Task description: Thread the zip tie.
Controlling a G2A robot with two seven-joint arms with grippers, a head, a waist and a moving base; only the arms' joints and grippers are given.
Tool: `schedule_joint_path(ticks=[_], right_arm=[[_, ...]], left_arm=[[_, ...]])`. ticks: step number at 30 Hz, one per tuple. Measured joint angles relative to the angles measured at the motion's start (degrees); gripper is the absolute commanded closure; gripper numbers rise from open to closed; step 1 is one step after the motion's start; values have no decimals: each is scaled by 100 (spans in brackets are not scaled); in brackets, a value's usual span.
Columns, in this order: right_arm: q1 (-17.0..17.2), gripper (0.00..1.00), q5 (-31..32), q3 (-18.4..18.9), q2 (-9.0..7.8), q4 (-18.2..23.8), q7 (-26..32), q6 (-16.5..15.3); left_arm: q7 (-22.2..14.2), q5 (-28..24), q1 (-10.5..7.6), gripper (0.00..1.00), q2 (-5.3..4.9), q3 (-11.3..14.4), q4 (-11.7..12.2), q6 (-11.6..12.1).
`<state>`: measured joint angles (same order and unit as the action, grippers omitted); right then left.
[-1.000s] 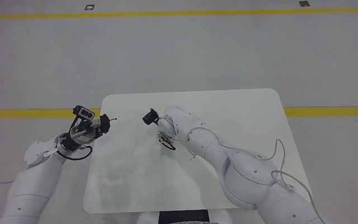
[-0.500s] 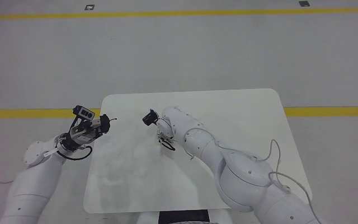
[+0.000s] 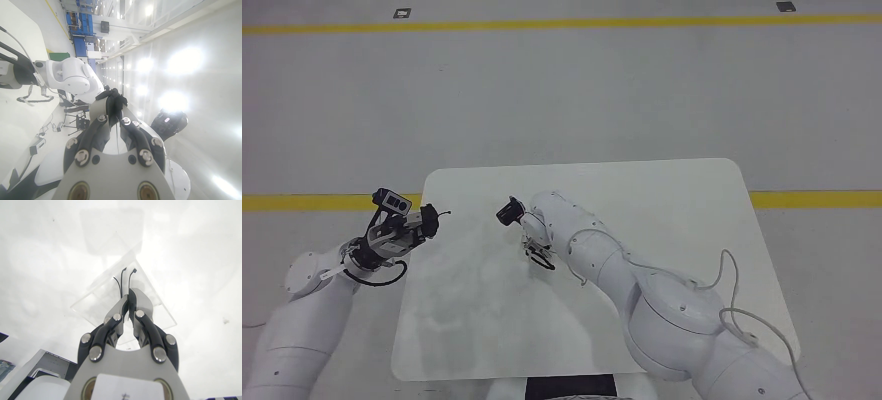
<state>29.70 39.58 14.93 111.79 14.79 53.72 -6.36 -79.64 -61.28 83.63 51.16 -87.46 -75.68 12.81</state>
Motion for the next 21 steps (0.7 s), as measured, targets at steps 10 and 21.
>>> schedule_joint_path(ticks=[10, 21], right_arm=[[-14, 93, 105, 72, 81, -127, 7, -34], [-20, 91, 205, 159, 134, -220, -19, -85]], left_arm=[[0, 0, 0, 100, 0, 0, 0, 0], [0, 0, 0, 100, 0, 0, 0, 0]])
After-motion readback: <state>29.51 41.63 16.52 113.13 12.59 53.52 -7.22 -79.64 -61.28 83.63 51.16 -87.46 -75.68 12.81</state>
